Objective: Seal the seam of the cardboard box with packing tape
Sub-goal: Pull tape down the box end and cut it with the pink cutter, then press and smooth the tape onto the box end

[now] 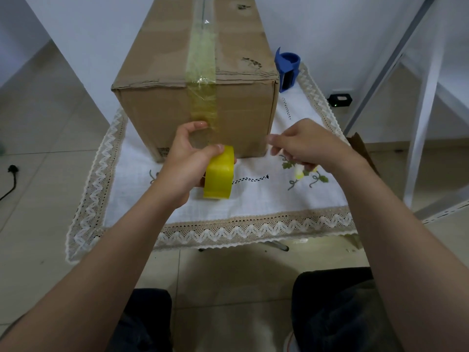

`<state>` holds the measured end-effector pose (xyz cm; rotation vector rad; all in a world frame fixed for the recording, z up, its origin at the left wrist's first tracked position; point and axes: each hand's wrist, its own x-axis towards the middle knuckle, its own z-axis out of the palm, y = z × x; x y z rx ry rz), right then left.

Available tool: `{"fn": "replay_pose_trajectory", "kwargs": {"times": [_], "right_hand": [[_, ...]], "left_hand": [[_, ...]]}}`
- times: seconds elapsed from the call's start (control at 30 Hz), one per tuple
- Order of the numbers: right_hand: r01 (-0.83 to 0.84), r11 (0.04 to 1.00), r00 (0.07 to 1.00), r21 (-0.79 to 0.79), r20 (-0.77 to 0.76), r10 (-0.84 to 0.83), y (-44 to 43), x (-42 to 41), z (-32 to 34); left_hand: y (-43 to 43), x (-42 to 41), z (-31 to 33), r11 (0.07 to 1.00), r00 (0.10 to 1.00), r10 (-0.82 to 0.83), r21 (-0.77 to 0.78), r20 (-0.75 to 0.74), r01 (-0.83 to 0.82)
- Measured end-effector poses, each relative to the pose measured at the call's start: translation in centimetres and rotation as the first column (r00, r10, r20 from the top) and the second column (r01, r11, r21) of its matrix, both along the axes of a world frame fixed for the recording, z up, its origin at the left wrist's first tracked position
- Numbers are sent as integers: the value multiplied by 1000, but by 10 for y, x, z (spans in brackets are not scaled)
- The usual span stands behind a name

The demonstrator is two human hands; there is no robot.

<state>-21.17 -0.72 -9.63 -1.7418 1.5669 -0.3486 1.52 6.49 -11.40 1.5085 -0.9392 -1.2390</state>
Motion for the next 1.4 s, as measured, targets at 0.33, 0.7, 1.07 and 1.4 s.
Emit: {"fn": "replay_pose_trajectory", "kwargs": {"times": [0.33,0.7,1.07,1.4], "right_hand": [[-113,982,941,153,333,57,32,58,2],[-87,963,895,257,445,-38,22,45,12],[40,990,986,-133,-157,-61,6,4,12],[71,934,856,-349,-459,-237,-4,-6,-14]], "left_hand": [[8,0,8,1000,999,0,-9,42,0],[12,0,14,999,999,-2,-48,-41,0],[3,2,5,967,974,223,-135,49,-215],[2,4,4,959,960,252,-164,123,-231]]}}
